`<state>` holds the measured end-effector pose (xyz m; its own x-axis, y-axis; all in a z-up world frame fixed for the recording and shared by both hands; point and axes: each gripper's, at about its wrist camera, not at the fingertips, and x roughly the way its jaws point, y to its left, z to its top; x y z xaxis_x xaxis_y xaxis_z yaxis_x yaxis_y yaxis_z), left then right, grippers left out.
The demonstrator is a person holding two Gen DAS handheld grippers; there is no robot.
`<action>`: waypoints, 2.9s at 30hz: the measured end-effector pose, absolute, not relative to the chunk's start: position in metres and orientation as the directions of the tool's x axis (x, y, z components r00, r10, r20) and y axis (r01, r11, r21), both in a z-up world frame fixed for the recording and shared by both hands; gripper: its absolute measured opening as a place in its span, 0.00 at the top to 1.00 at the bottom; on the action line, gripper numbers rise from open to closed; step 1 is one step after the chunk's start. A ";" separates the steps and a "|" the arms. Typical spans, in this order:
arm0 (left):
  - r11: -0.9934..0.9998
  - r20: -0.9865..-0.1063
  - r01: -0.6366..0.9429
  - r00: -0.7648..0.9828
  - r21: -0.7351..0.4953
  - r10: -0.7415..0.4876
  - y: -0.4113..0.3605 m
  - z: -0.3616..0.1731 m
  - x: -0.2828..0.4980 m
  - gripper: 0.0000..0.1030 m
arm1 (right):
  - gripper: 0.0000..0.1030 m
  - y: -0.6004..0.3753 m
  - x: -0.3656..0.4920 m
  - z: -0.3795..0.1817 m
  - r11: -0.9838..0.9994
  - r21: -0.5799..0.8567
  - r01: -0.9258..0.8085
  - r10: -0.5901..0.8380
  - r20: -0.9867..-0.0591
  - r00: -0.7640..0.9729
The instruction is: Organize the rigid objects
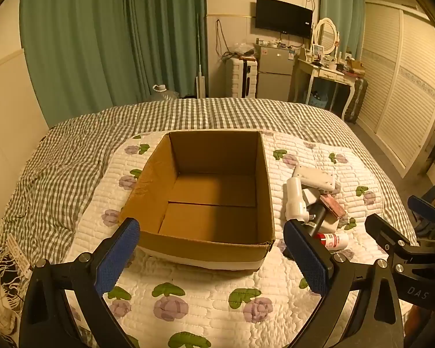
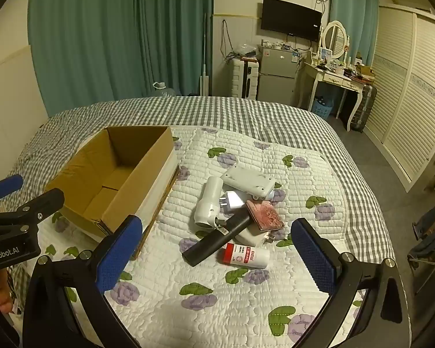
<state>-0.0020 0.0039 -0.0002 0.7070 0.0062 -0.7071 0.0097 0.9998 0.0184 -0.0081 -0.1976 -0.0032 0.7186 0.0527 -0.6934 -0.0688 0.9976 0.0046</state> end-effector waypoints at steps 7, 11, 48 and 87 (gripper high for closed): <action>1.000 -0.707 0.011 0.707 0.022 0.007 0.005 0.000 -0.002 0.01 | 0.00 -0.197 -0.007 -0.003 0.998 0.002 -0.063 0.047 -0.697 0.716; 1.000 -0.708 0.012 0.707 0.021 0.007 0.004 0.001 -0.002 0.01 | 0.00 -0.195 -0.007 -0.007 0.998 0.000 -0.065 0.046 -0.696 0.716; 1.000 -0.707 0.009 0.708 0.025 0.011 0.004 0.001 -0.005 0.01 | 0.00 -0.194 -0.008 -0.007 0.998 -0.003 -0.067 0.047 -0.693 0.719; 0.987 -0.712 -0.062 0.686 0.147 0.149 0.069 0.002 0.025 0.03 | 0.00 -0.221 0.001 -0.008 1.000 0.000 -0.011 0.007 -0.693 0.721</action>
<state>0.0255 0.0693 0.0022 0.6859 0.1487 -0.7124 -0.0617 0.9873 0.1467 0.0008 -0.2208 -0.0085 0.7213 0.0074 -0.6926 -0.0106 0.9999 -0.0003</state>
